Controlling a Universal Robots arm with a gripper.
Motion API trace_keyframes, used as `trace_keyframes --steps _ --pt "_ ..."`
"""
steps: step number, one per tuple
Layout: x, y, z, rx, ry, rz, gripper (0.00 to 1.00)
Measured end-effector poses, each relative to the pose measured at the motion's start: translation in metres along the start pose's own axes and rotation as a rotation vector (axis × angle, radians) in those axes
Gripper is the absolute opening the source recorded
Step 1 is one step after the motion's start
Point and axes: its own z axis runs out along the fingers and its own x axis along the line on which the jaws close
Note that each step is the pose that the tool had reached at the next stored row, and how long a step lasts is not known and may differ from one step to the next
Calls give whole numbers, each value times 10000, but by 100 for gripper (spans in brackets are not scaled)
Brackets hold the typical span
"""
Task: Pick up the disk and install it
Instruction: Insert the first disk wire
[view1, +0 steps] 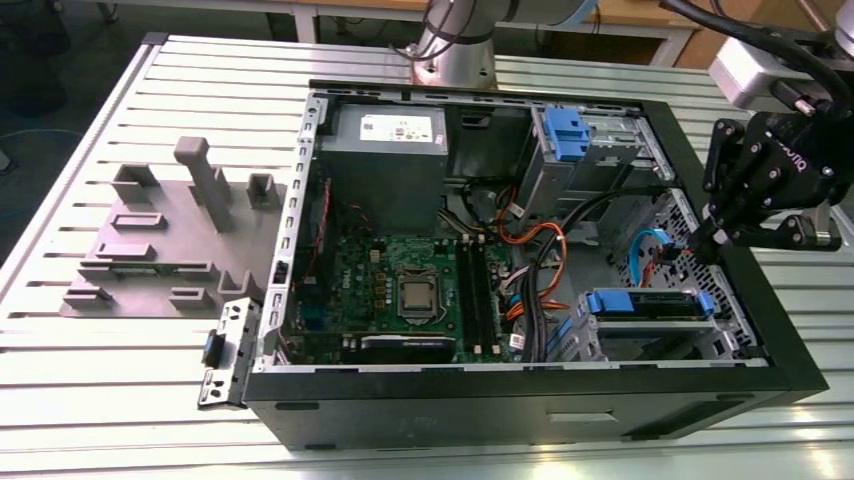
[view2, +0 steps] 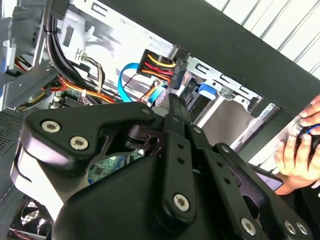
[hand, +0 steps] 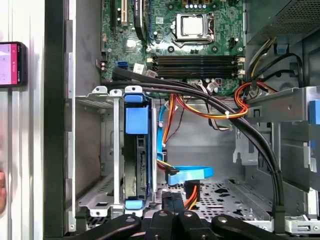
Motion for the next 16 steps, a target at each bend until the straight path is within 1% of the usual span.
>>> trace_keyframes --steps 5,6,8,9,10,11,12,13,15,16 --pt "-15 -32 2 1 7 -41 11" --pt "-16 -38 6 1 14 -59 11" --pt "-16 -48 12 3 50 -112 11" --pt "-16 -51 14 4 87 -138 11" --pt "-16 -50 15 6 166 -140 17" --pt "-16 -50 16 8 258 -139 17" --pt "-16 -51 17 9 303 -139 24" --pt "-17 -51 17 10 323 -140 24" --pt "-20 -54 18 11 387 -139 24" --pt "-25 -58 18 13 458 -137 24"
